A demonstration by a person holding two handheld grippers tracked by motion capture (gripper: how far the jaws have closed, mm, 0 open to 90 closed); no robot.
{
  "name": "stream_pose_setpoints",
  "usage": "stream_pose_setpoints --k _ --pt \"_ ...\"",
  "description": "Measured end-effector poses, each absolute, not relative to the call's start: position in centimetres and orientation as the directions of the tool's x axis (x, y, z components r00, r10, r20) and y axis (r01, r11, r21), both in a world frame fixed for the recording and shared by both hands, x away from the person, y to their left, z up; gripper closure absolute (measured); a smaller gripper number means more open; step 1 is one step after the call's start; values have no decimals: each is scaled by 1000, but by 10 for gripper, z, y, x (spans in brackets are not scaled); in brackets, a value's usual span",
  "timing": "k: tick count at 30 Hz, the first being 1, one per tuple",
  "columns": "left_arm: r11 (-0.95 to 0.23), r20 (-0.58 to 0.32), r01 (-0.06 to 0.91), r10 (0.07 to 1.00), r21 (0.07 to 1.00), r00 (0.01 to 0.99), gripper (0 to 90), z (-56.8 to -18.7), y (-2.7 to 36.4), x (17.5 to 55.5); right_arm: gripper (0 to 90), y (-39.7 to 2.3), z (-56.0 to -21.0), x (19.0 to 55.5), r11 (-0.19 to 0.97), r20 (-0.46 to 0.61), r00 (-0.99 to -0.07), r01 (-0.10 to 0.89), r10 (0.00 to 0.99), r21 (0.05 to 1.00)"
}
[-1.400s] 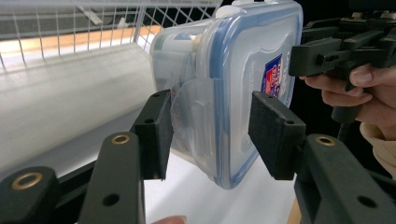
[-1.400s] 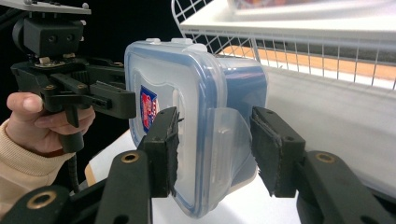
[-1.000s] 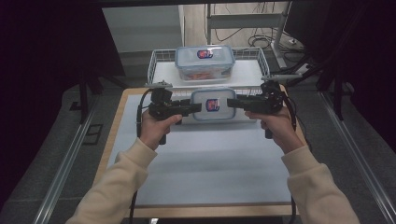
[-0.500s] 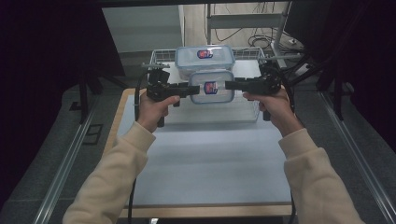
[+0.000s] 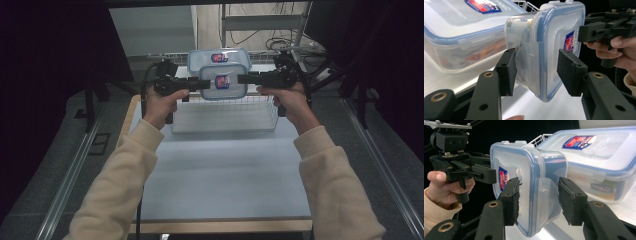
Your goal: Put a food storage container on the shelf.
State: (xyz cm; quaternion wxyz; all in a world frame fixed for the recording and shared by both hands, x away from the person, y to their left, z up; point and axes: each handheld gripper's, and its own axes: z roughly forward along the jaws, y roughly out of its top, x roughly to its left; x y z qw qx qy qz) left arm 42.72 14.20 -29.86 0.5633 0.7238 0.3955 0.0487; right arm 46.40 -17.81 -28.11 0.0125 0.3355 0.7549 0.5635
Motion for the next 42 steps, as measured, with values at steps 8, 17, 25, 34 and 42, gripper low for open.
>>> stream_pose_setpoints --k 8,17,25,34,42 --pt "-46 -378 519 630 854 679 507 -289 144 441 522 -175 -271 477 134 354 -772 487 528 863" --pt "-52 -373 517 632 854 680 507 -282 144 449 521 -175 -265 486 127 357 -771 487 527 864" --pt "-42 -378 521 638 852 671 507 -276 149 458 521 -170 -259 497 123 358 -774 483 522 867" --pt "-36 -381 524 643 851 664 507 -269 154 470 520 -164 -252 512 123 358 -775 484 520 867" --pt "-42 -376 523 646 851 664 506 -265 152 483 518 -164 -250 523 113 371 -767 494 524 862"
